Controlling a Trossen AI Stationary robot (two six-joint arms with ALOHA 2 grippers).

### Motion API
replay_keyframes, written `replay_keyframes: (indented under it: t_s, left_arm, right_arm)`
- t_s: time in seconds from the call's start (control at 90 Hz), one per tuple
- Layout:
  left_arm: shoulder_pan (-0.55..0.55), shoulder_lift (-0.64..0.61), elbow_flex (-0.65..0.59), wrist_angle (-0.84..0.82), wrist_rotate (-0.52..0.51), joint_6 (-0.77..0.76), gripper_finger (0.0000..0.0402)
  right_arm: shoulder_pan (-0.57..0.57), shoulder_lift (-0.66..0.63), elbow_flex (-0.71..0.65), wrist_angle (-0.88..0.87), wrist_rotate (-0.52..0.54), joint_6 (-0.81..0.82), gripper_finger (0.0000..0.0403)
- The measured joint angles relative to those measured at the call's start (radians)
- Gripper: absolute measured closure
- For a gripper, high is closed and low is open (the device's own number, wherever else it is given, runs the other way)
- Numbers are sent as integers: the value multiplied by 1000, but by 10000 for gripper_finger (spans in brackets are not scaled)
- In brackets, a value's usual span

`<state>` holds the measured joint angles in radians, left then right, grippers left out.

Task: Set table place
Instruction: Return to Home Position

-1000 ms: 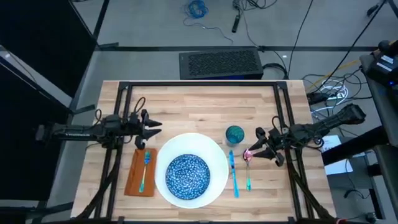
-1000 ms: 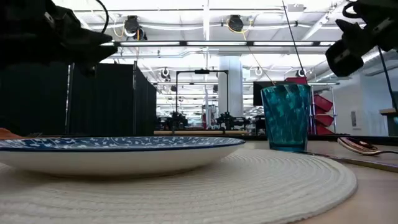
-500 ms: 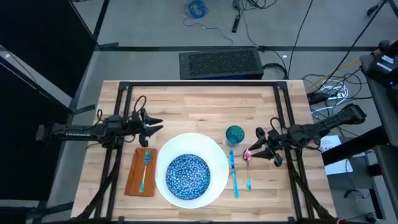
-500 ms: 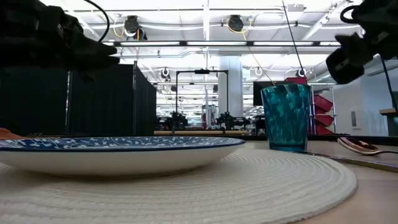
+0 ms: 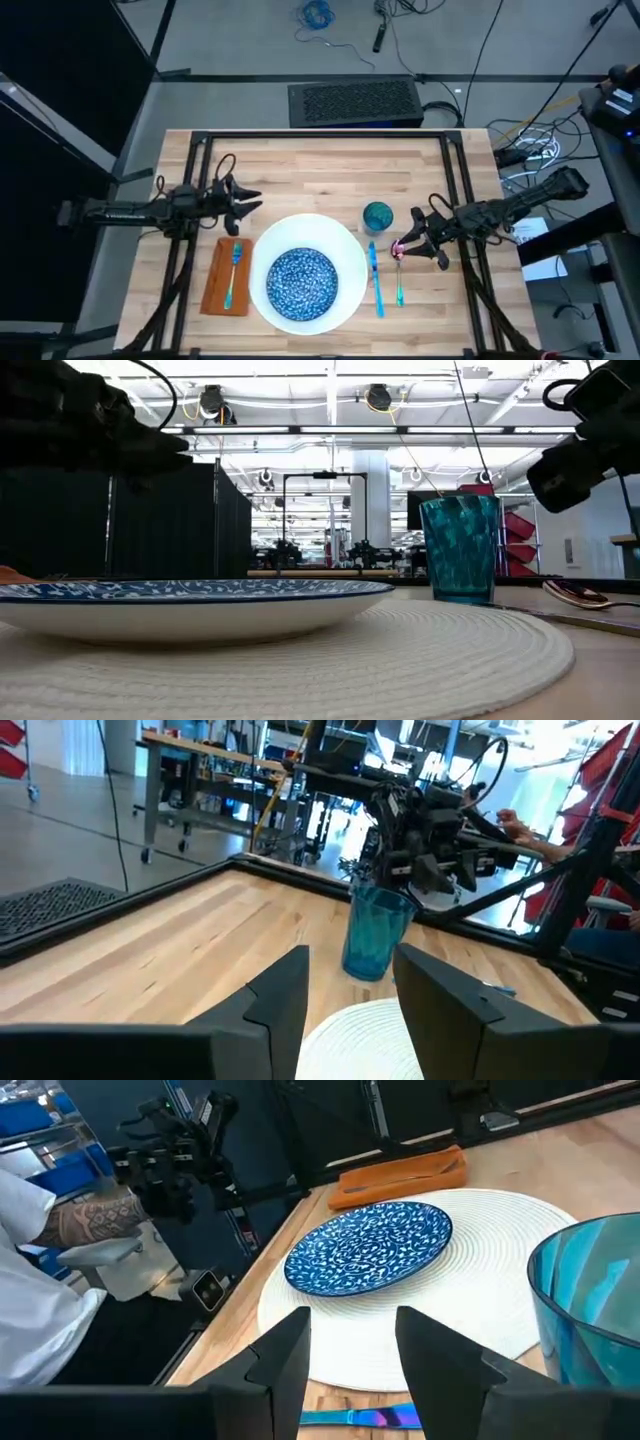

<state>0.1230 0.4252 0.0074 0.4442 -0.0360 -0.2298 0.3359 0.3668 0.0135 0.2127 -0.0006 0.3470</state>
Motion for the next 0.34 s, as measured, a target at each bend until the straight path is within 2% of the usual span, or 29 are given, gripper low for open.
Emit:
replay_keyframes:
  t_s: [0.344]
  left_arm:
    - [0,0,0,0,-17,0,268]
  right_arm:
    - [0,0,0,0,0,0,266]
